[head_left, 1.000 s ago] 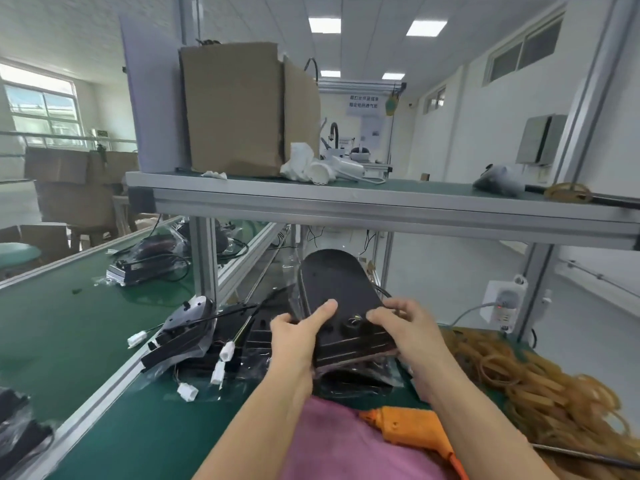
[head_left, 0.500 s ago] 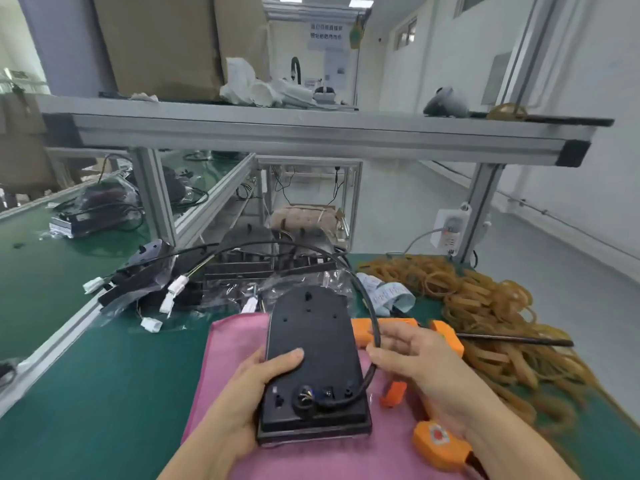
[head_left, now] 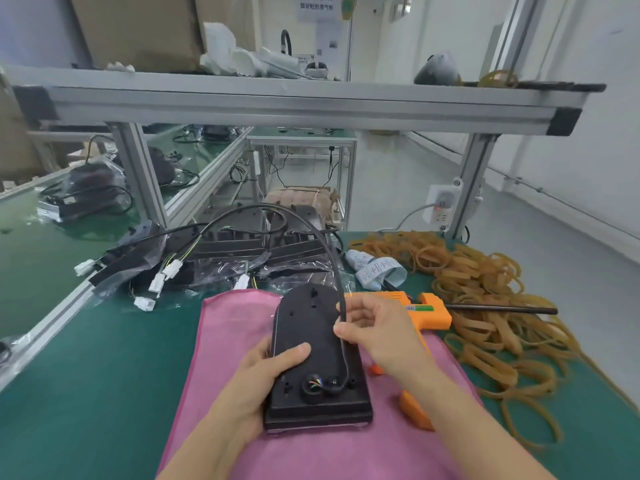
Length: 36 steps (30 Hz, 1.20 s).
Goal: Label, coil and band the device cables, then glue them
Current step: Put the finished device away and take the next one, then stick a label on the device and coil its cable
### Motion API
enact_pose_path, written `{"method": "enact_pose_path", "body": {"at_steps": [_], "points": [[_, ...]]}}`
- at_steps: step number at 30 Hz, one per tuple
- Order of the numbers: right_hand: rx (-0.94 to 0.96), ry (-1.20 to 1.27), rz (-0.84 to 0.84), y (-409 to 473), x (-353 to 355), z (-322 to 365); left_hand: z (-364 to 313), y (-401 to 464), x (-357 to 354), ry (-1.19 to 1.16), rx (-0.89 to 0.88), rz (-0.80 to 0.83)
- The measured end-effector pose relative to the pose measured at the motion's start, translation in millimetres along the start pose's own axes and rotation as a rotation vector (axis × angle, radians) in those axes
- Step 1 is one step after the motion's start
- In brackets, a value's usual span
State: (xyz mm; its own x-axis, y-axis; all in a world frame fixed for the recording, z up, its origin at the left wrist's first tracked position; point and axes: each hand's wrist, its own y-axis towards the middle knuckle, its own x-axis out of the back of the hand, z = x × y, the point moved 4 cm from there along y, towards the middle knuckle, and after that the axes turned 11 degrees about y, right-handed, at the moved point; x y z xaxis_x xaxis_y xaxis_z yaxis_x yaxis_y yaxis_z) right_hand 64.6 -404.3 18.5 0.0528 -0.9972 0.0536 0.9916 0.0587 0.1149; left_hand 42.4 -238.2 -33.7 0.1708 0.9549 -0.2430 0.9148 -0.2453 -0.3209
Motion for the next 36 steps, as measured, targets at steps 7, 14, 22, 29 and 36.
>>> {"method": "enact_pose_path", "body": {"at_steps": [7, 14, 22, 29, 36], "points": [[-0.025, -0.202, -0.121, -1.7, 14.2, -21.9, 0.4, 3.1, 0.0, -0.036, 0.007, -0.022], [-0.477, 0.527, 0.092, -8.4, -6.1, -44.8, -10.5, 1.3, -10.1, 0.132, -0.024, 0.014], [-0.339, 0.428, -0.050, -2.4, -13.3, -45.9, -22.8, 7.9, -13.2, 0.617, -0.199, -0.156], [-0.257, 0.407, -0.015, -8.5, -21.0, -46.5, -25.6, 5.6, -9.9, 0.834, -0.150, -0.330], [-0.240, 0.449, -0.122, -3.6, -22.8, -43.5, -22.8, -0.6, -12.2, 0.778, -0.210, -0.367]]}}
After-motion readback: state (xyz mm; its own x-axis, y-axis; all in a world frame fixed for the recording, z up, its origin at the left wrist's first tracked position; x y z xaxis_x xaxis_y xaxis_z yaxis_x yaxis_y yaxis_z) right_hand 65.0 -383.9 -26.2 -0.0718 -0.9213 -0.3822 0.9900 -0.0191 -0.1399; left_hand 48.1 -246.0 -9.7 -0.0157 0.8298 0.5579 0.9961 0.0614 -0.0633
